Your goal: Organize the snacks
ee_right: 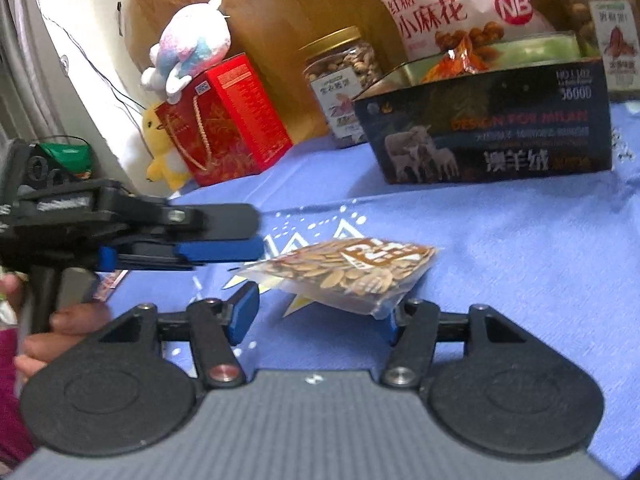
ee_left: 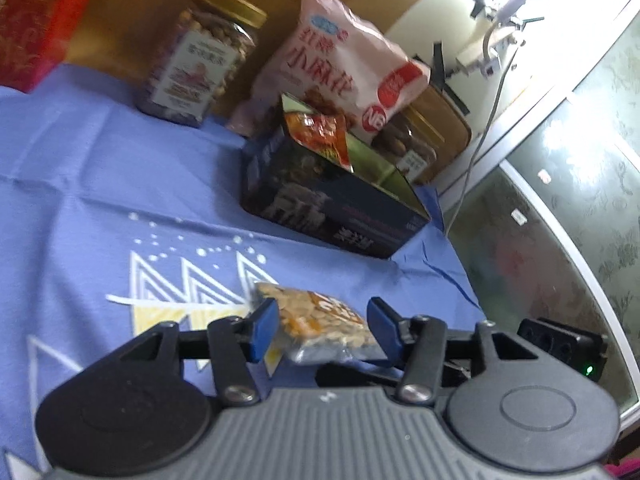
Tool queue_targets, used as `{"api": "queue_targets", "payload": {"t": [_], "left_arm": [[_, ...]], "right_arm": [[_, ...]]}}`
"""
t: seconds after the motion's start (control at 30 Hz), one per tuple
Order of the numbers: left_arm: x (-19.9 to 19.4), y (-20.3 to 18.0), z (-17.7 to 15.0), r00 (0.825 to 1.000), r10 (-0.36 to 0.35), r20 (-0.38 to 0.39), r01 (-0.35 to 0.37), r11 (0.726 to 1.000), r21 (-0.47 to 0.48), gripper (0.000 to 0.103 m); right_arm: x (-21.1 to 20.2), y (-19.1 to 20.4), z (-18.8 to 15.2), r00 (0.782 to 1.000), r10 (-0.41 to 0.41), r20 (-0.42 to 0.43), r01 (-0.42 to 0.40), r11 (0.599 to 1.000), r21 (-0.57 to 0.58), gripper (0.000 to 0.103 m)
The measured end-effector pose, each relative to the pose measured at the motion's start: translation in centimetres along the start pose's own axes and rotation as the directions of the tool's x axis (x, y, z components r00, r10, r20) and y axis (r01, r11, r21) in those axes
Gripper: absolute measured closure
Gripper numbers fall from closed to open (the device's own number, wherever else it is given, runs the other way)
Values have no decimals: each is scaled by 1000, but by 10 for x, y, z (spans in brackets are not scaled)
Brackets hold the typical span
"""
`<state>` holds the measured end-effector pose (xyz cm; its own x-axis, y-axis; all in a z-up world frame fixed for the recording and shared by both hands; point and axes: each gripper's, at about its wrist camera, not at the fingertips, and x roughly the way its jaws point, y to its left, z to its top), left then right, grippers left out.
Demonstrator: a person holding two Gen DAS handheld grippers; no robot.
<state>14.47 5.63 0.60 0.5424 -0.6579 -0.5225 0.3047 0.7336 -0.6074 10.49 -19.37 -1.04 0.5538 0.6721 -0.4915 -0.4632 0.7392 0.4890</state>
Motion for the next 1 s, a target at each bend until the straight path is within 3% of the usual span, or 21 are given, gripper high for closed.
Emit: {"api": "queue_targets", "payload": {"t": [0.1,0.23,0.4,0.43,0.47,0.5,0.57,0.63,0.73,0.87,1.0], "left_arm": [[10,4,-3,1000,-5,-28,4,1000,-22,54],[14,11,-6,999,-14,-41,11,998,-66,55],[14,14,-5,999,-21,-37,18,995,-95,55],[13,14,-5,999,-21,-31,18,995,-100,55],[11,16,-5,999,-23,-25,20,994,-108,55],[9,17,-5,999,-32,-22,29,993,-117,53],[8,20,-7,998,-52,-27,48,990,-130,53],[7,19,-8,998,-48,-31,43,991,-124,53],[10,17,-10,998,-54,-37,49,991,-126,53],[18,14,-12,996,-73,-60,65,989,-135,53],[16,6,-12,995,-88,-35,84,991,-100,60]], "right_arm": [[-4,-11,0,999,53,-10,-52,996,75,27],[-10,-32,1,990,138,16,-138,968,211,26],[-9,-28,1,992,124,22,-125,970,209,29],[-9,-28,1,992,122,22,-124,970,210,31],[-9,-30,1,993,119,23,-121,968,219,41],[-9,-35,0,994,112,21,-114,964,242,59],[-5,-47,0,994,106,9,-104,940,324,77],[-4,-61,-2,991,130,26,-129,901,415,87],[-5,-71,-3,987,155,47,-158,857,490,91],[-6,-69,-2,985,167,47,-168,851,497,92],[-4,-87,-8,955,287,77,-273,749,604,91]]}}
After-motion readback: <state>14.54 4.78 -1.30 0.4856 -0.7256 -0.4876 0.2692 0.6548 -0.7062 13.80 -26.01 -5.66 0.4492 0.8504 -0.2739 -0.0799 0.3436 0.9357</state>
